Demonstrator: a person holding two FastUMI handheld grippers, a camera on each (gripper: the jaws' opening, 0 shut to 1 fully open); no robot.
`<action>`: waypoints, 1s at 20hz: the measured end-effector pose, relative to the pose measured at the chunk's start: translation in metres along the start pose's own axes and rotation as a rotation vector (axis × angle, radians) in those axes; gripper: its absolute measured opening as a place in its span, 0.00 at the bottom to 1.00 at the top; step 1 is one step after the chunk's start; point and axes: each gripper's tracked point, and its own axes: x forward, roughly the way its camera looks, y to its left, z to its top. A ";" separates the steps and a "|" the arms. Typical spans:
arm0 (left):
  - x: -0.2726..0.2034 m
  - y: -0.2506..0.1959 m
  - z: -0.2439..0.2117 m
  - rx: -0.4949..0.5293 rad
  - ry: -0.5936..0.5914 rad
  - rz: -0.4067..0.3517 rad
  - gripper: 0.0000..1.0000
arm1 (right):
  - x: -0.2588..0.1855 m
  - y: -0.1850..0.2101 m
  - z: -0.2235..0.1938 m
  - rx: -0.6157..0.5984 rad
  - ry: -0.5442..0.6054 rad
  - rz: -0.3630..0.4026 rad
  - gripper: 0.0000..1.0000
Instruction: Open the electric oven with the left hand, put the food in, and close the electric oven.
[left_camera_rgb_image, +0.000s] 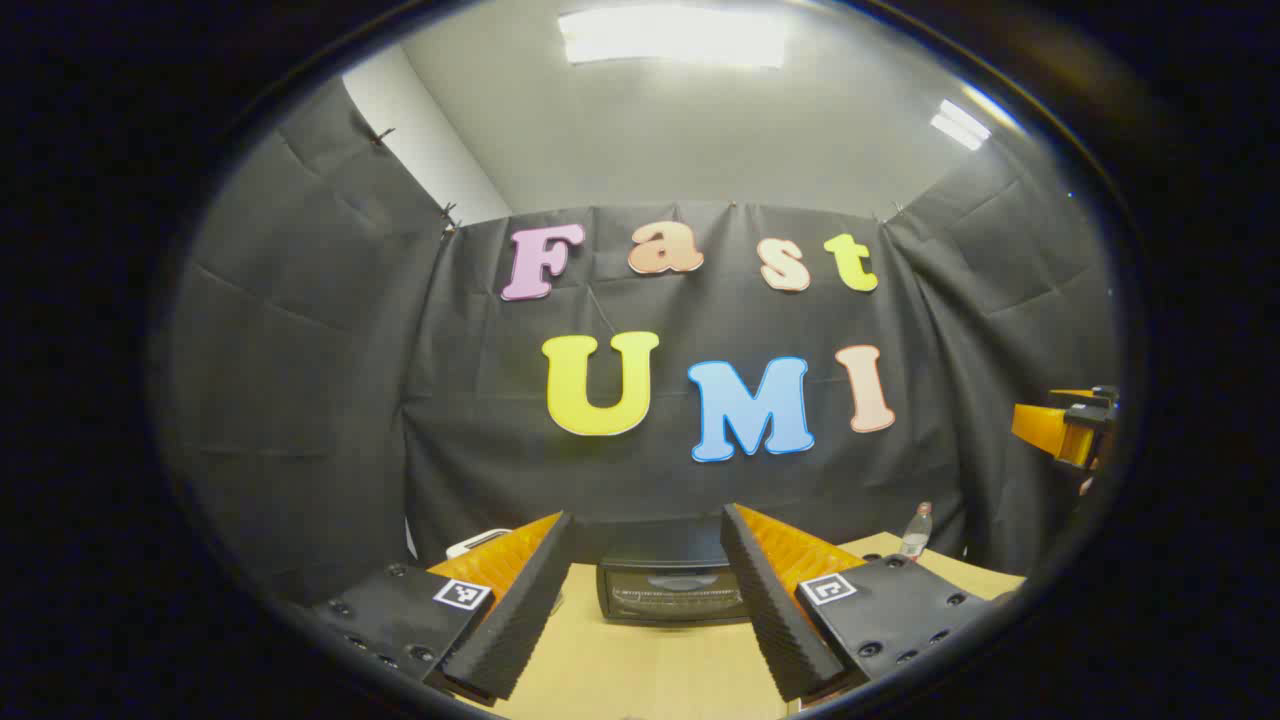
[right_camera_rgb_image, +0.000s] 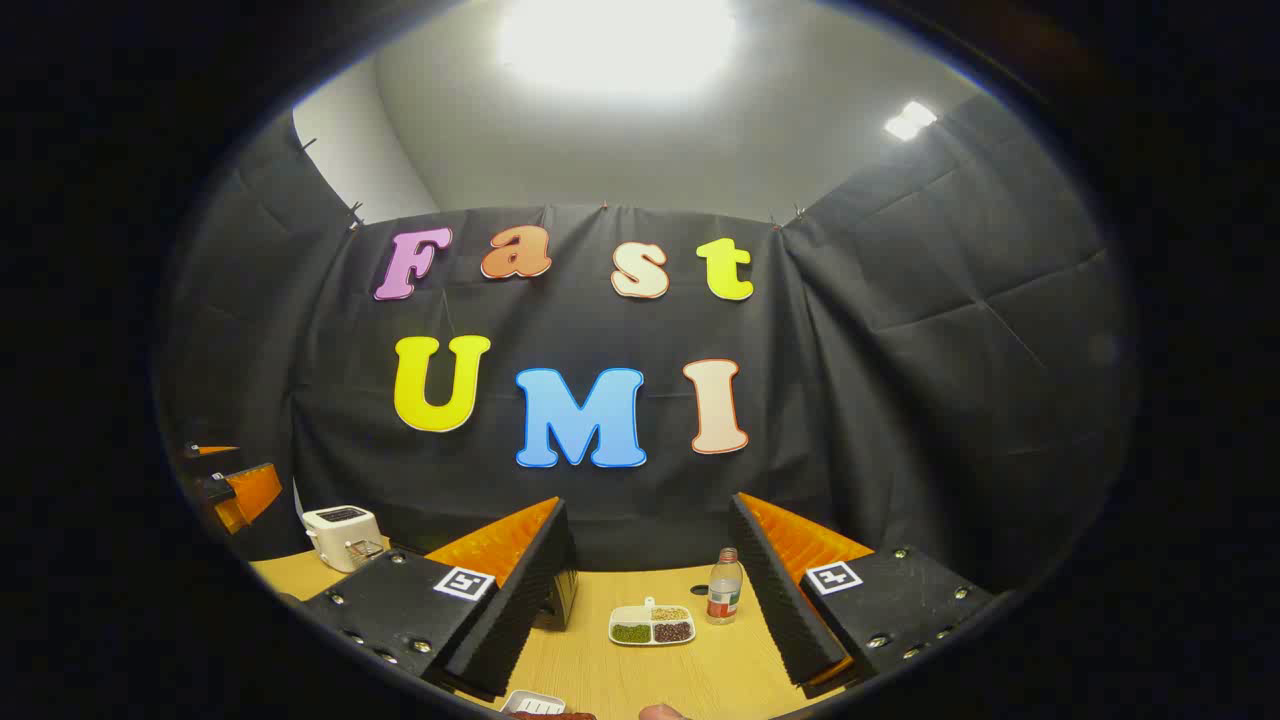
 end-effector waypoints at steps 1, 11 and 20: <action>0.001 0.000 -0.001 -0.002 0.000 0.001 0.99 | 0.000 0.001 0.000 -0.007 0.000 0.003 0.97; -0.006 0.009 -0.005 -0.009 0.010 0.015 0.98 | -0.011 0.008 -0.003 -0.006 0.010 0.018 0.97; -0.015 0.009 -0.001 0.004 0.003 0.006 0.99 | -0.016 0.010 -0.009 0.001 0.021 0.029 0.98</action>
